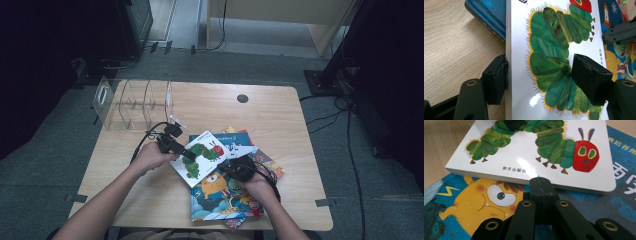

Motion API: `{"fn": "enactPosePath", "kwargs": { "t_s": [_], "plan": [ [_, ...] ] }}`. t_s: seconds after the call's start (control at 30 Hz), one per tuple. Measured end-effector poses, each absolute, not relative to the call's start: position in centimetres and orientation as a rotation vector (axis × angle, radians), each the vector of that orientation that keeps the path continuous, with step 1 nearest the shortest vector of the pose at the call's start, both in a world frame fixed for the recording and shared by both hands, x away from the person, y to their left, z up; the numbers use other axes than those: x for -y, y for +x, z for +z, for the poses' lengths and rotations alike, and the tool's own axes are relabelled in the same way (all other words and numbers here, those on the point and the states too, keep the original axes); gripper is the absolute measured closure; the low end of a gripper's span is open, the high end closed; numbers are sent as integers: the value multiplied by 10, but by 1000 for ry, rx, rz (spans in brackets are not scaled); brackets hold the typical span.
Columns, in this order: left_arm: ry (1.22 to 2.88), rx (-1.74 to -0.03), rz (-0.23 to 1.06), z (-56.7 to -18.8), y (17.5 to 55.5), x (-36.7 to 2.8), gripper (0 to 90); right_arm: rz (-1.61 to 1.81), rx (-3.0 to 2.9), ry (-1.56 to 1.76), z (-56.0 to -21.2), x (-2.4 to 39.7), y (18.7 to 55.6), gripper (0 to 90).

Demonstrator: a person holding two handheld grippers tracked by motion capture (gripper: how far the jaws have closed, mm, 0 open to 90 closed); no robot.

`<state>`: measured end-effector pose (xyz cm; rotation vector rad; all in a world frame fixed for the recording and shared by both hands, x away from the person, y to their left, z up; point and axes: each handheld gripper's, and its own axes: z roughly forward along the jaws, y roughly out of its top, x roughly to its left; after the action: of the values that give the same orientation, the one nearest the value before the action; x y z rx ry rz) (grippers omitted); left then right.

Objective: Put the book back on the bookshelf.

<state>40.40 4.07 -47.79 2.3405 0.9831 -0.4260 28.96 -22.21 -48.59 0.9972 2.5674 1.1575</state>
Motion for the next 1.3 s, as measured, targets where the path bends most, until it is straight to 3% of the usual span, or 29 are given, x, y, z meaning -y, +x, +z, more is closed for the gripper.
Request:
{"fn": "enactPosePath", "kwargs": {
  "t_s": [0.5,0.7,1.3],
  "plan": [
    [2332,-1047,-401,-473,404,-39,340,1186,-2528,987,-489,221,287,900],
    [2338,-1035,-344,-461,404,-41,398,1188,-2518,985,-490,219,286,900],
    [2317,-1049,-380,-436,404,-45,455,1228,-2498,1001,-493,220,288,900]
  ]
}}
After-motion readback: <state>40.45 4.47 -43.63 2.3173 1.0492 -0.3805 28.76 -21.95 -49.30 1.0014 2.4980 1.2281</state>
